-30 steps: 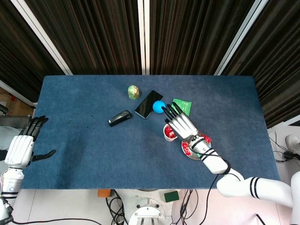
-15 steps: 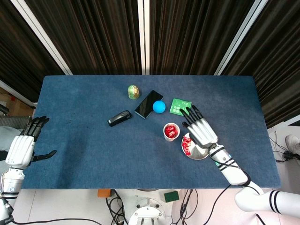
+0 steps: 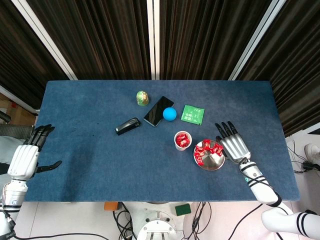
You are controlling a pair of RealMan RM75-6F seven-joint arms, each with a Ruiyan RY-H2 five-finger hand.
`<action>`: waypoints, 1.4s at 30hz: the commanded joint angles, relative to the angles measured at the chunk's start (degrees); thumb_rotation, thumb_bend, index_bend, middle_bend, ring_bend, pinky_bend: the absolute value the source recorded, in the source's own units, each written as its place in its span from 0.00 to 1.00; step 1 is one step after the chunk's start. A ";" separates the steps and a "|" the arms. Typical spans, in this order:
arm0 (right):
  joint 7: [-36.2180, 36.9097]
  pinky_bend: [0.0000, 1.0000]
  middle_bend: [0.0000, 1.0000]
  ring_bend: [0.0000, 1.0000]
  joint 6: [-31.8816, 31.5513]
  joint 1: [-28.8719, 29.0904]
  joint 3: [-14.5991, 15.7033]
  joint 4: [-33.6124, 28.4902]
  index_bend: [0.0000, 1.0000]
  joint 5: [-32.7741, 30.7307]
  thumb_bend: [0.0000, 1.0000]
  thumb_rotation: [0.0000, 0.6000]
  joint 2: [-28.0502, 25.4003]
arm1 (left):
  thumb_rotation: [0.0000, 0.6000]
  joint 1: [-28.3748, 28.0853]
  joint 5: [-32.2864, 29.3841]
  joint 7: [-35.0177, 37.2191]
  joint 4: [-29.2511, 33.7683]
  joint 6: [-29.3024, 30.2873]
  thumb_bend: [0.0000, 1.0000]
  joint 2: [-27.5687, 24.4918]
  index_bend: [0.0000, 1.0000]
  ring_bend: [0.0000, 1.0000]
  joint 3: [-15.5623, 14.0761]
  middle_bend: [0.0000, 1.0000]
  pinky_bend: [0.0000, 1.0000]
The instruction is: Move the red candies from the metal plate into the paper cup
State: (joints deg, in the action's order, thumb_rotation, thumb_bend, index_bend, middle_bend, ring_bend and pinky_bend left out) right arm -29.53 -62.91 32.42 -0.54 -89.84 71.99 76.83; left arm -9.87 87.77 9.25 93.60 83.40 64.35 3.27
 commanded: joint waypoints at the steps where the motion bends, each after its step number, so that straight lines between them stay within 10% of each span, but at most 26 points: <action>1: -0.48 0.00 0.02 0.00 1.17 -0.14 0.03 1.09 0.43 -1.02 0.34 1.00 0.91 | 1.00 0.03 0.02 0.02 0.01 0.05 0.09 -0.01 0.11 0.05 -0.01 0.07 0.22; 42: -2.94 0.00 0.01 0.00 4.86 -0.71 -0.12 7.23 0.42 -2.47 0.35 1.00 6.07 | 1.00 0.04 -0.06 0.16 -0.06 0.08 0.09 -0.06 0.11 0.05 -0.02 0.07 0.22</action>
State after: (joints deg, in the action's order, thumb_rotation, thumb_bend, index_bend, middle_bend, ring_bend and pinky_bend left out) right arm -32.44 -58.04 31.72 -0.66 -82.60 69.51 82.91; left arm -9.82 87.71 9.41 93.54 83.48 64.29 3.26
